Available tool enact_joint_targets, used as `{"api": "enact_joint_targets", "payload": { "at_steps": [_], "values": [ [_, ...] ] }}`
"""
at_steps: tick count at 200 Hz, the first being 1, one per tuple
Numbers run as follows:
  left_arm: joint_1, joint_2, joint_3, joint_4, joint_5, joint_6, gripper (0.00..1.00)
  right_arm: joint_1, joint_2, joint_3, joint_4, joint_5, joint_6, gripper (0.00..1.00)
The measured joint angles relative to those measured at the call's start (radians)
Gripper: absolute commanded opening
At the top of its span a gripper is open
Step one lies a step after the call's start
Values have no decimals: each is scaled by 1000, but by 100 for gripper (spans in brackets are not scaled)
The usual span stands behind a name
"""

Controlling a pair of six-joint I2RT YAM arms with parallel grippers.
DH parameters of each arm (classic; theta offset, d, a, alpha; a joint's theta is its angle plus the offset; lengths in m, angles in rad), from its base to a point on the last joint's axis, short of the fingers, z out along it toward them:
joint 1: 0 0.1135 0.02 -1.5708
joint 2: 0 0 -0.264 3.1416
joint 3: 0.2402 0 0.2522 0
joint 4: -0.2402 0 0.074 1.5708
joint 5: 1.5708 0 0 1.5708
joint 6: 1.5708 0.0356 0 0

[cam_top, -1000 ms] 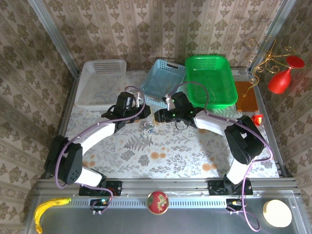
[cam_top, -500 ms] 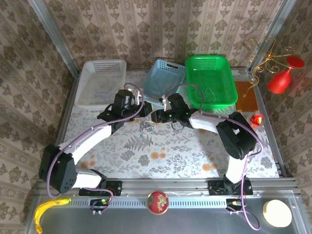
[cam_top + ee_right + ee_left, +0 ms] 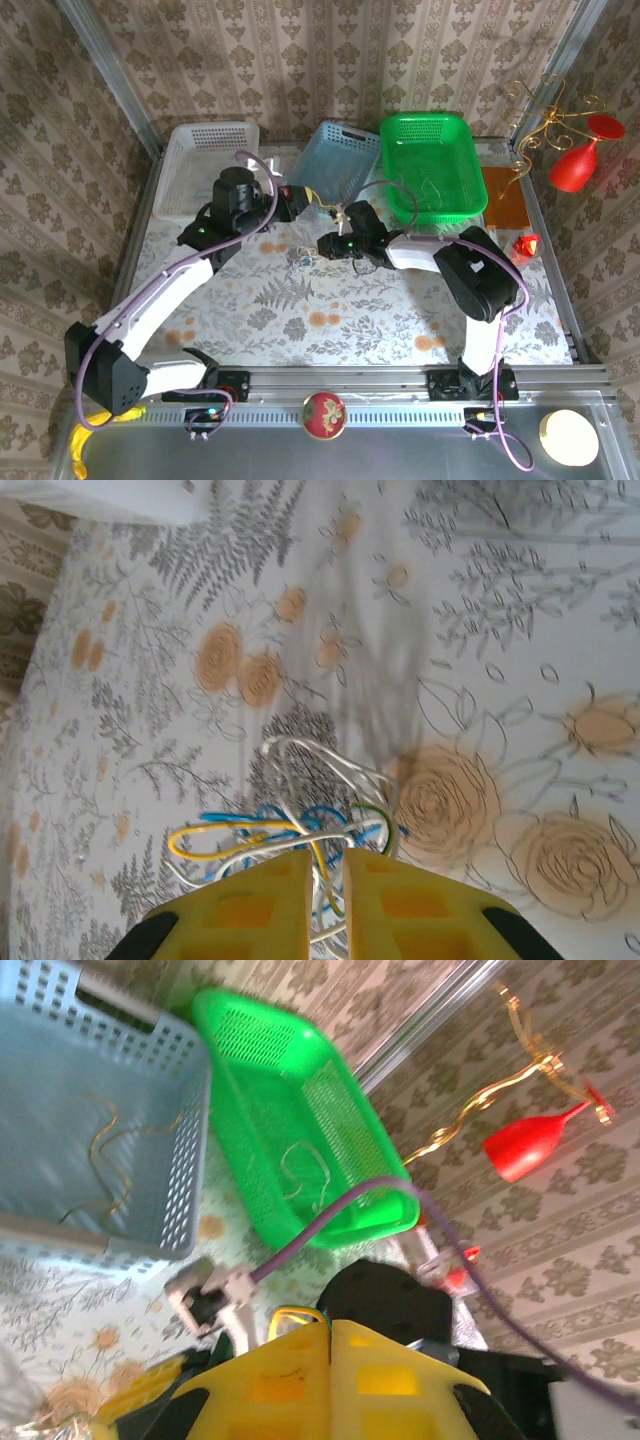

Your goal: Untangle the cables

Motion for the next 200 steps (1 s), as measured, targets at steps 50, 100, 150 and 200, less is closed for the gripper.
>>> {"api": "enact_joint_targets", "payload": {
  "at_steps": [50,100,150,200],
  "values": [
    [21,-46,75,-39,-13,27,0,0,6,-51,21,5,27,24],
    [61,-6,92,-49,-40,72,0,-1,-41,-50,-19,16,40,49],
    [87,178,174,-25,-71,149,0,-55,-217,-15,-129,32,41,56],
    [106,435,335,9,-98,241,6,-187,-420,-14,-227,61,45,60]
  ]
}}
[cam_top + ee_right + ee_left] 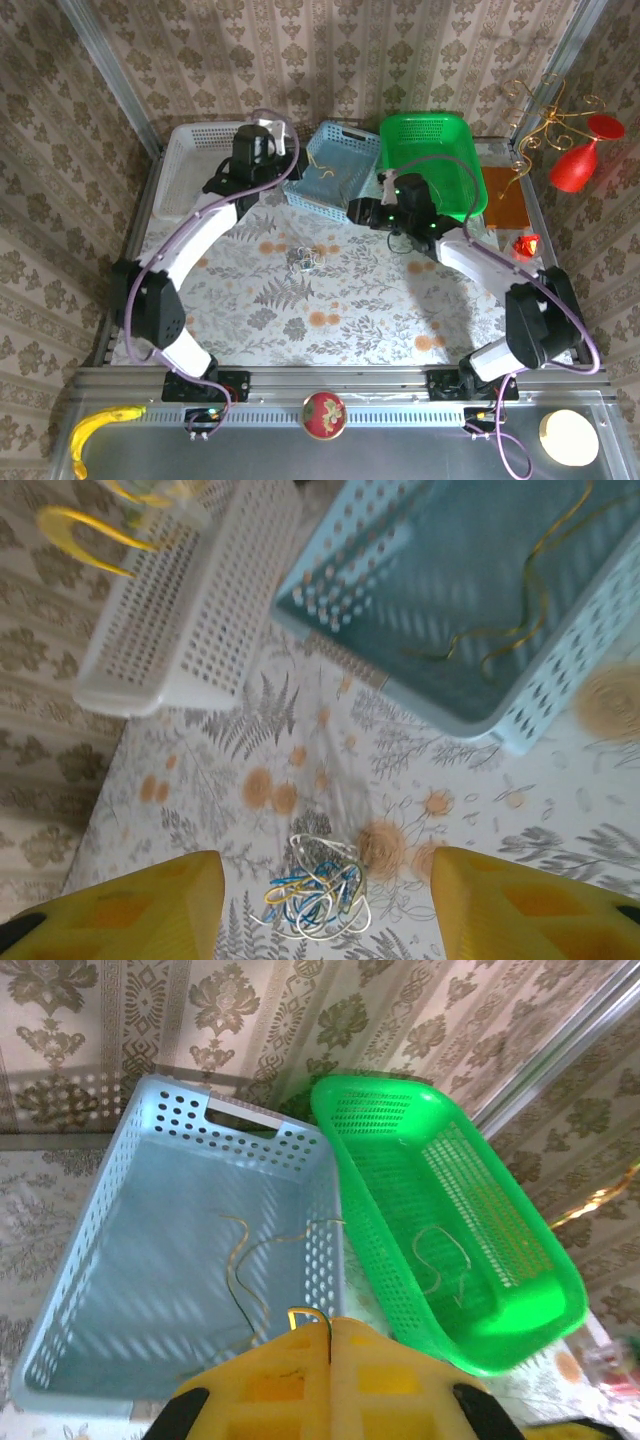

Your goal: Untangle the cables

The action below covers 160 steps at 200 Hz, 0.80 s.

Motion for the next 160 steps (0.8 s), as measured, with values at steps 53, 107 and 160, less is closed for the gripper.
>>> {"api": "enact_joint_targets", "payload": {
  "at_steps": [53,107,160],
  "values": [
    [0,276,179,11,-15,94,29,-18,-173,-10,-71,9,3,61],
    [1,382,255,-58,-14,140,73,-18,-204,-55,-106,8,19,61],
    [1,237,182,-79,5,139,90,3,-183,-63,-113,-11,19,60]
  ]
}}
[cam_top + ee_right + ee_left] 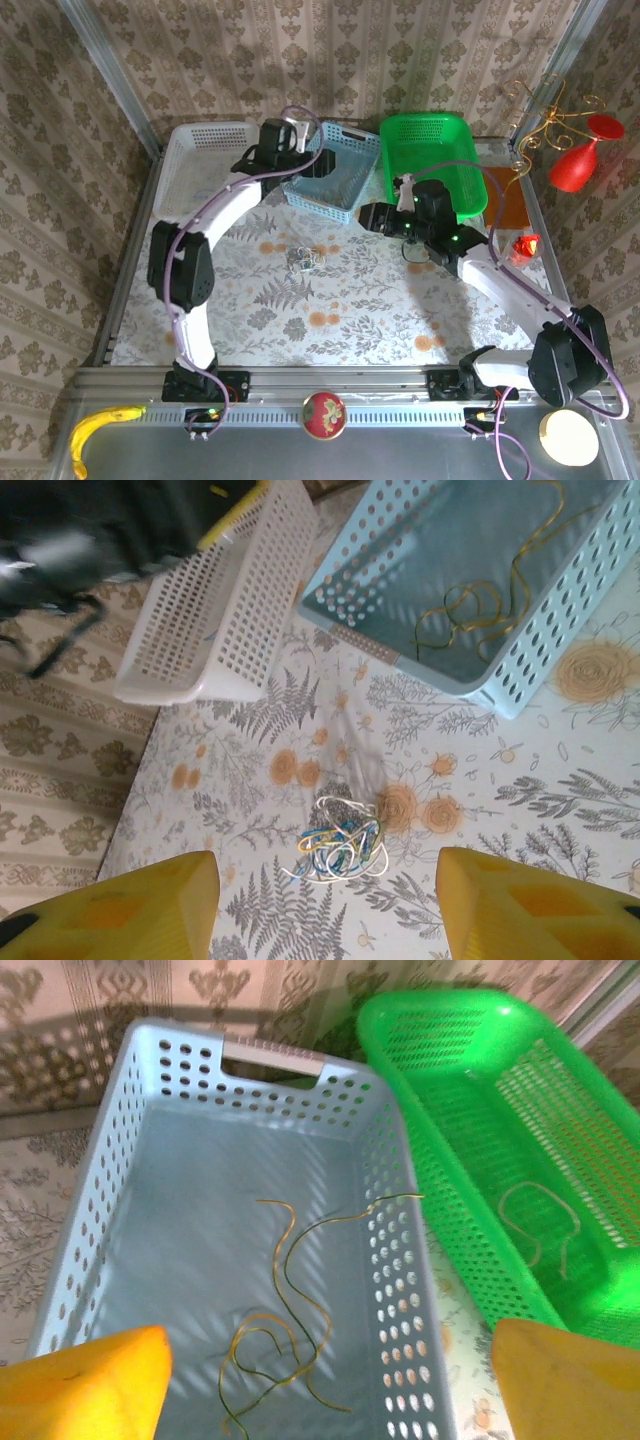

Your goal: Untangle the cables

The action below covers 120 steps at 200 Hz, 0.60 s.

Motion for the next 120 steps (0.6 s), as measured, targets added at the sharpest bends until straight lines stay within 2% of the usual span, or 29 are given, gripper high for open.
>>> {"api": "enact_joint_targets", "payload": {
  "at_steps": [15,22,61,120],
  "values": [
    [0,-106,-79,8,7,-11,95,18,26,0,-1,-3,-6,60],
    [0,-160,-124,17,11,-20,100,27,39,1,-3,-3,-10,60],
    [0,-430,-423,88,23,-98,100,89,135,41,-36,-3,-58,57],
    [7,-694,-838,94,-1,-240,100,191,325,142,-73,6,-142,49]
  ]
}}
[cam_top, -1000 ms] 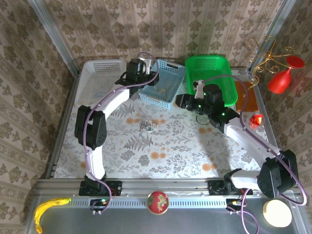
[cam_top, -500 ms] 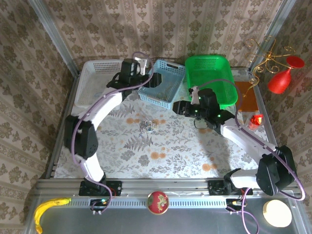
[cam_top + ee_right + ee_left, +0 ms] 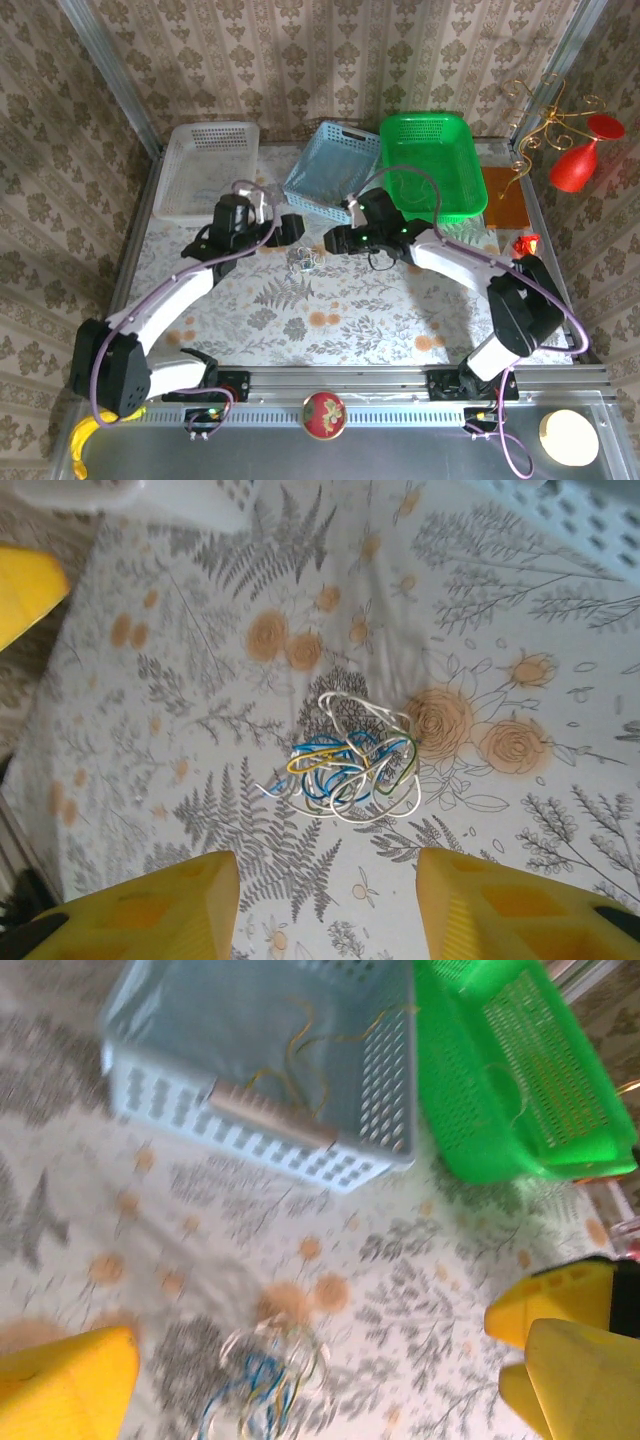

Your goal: Untangle the cables

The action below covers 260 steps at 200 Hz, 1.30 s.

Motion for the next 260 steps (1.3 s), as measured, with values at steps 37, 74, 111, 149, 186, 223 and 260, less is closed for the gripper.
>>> {"api": "enact_joint_targets", "payload": {
  "at_steps": [37,74,111,149,186,223,260],
  "values": [
    [11,-136,-142,-7,-26,-68,100,61,84,35,-24,9,-33,41],
    [87,-219,-206,-43,-34,-107,100,153,140,87,-46,14,-53,38],
    [192,-254,-243,-59,-19,-135,100,221,203,165,-68,34,-74,35],
    [273,-292,-255,-75,9,-147,100,259,281,269,-106,84,-103,33],
    [316,-325,-255,-88,40,-151,100,266,351,343,-151,160,-131,32],
    [346,-336,-255,-98,65,-151,100,266,409,393,-187,212,-156,32],
    [362,-336,-255,-99,85,-153,100,266,456,433,-209,232,-175,31]
  ]
}}
